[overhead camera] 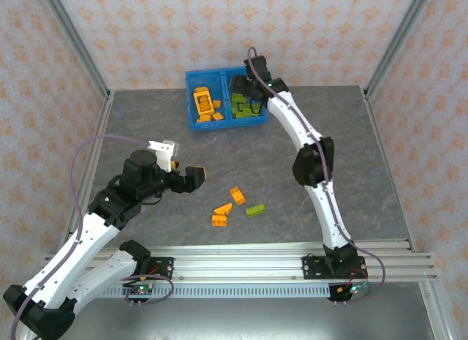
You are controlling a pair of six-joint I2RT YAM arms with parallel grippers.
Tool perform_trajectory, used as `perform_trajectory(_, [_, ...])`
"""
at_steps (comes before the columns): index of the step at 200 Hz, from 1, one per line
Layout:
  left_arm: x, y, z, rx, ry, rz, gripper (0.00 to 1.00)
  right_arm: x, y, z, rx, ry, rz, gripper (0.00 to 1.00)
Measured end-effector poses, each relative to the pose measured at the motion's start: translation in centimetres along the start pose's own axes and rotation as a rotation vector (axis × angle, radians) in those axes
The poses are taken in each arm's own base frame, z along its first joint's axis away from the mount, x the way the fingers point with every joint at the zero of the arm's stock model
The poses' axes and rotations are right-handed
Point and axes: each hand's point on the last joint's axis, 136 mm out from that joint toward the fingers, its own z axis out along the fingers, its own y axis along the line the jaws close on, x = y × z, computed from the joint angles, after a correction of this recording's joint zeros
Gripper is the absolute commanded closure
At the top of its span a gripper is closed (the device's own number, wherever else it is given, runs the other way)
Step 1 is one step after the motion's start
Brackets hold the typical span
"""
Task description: Sort the legos into containers by color
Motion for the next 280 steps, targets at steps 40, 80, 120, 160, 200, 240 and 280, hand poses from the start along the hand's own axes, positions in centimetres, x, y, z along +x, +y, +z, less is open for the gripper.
perform_trajectory(40, [-0.1, -0.1, 0.1, 0.000, 0.012, 0.022, 0.00, 2.3, -1.4, -14.9, -0.035, -0.015, -0.045, 0.07])
perform_trajectory(80, [0.1, -0.4, 1.0, 0.017, 0.049, 0.051, 0.00, 10.3, -5.2, -25.0, -0.040, 0.000, -0.073, 0.01])
perform_trajectory(120, [-0.3, -0.6, 1.8, 0.020, 0.056, 0.058, 0.00, 21.9, -7.2, -26.4, 0.016, 0.281, -0.153, 0.01])
perform_trajectory(160, [-0.5, -0.6, 2.3, 0.020, 0.058, 0.057, 0.00, 29.0, -7.4, -26.5, 0.062, 0.506, -0.228, 0.00])
perform_trajectory(200, [-0.6, -0.6, 2.5, 0.020, 0.058, 0.057, 0.00, 33.2, -7.6, -23.8, 0.125, 0.653, -0.275, 0.01])
perform_trajectory(240, [-0.5, -0.7, 2.5, 0.026, 0.060, 0.062, 0.00, 36.0, -7.7, -21.1, 0.157, 0.717, -0.310, 0.01])
perform_trajectory(280, [1.3, -1.2, 2.7, 0.074, 0.147, 0.111, 0.00, 38.0, -8.1, -19.0, 0.181, 0.765, -0.347, 0.01])
